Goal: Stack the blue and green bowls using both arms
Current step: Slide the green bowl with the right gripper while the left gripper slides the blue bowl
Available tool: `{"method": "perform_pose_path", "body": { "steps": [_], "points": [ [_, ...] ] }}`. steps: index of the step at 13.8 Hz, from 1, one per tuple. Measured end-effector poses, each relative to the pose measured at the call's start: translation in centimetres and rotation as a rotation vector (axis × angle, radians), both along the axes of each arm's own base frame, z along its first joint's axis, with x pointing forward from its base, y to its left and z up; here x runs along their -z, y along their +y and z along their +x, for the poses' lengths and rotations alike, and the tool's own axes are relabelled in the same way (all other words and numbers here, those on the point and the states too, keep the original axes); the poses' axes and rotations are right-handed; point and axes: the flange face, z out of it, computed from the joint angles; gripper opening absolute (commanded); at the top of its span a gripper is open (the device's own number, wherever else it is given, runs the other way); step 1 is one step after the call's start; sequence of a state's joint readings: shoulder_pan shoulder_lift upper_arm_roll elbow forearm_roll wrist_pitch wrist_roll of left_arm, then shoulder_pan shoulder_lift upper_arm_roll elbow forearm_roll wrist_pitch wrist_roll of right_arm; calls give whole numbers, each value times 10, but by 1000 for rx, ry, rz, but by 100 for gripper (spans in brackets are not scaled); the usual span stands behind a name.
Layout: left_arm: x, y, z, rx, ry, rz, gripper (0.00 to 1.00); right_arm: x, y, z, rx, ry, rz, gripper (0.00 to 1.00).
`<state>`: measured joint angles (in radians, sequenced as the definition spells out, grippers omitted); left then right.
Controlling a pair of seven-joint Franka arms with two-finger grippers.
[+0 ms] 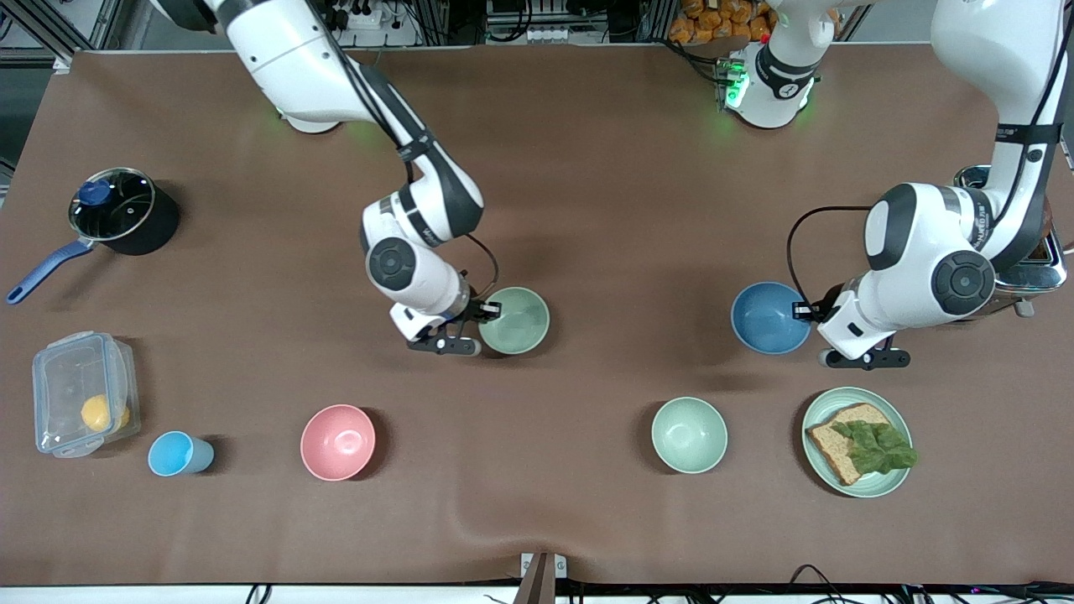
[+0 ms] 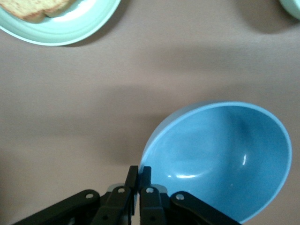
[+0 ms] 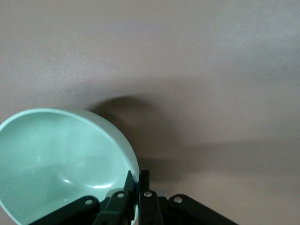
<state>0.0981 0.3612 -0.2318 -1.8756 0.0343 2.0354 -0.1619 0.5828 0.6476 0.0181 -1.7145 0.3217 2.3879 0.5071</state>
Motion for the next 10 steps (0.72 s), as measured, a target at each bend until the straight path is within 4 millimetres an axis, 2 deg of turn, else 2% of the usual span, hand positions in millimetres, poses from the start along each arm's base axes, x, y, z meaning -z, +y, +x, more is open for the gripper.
{"method": "perform_pose_path", "body": {
  "steps": [2, 3, 4, 8, 10],
  "points": [
    [0, -18, -2, -26, 2, 6, 0, -1, 1, 3, 5, -4, 2, 3],
    [-1, -29, -4, -36, 1, 10, 0, -2, 0, 5, 7, -8, 3, 56],
    [-2, -39, -5, -43, -1, 14, 0, -2, 0, 6, 8, -9, 4, 100],
    [-9, -71, -7, -39, -17, 19, 0, -12, 1, 13, 32, -22, 14, 100],
    [-15, -77, -5, -36, -27, 8, 0, -31, 0, 20, 107, -18, 21, 100]
  ]
}}
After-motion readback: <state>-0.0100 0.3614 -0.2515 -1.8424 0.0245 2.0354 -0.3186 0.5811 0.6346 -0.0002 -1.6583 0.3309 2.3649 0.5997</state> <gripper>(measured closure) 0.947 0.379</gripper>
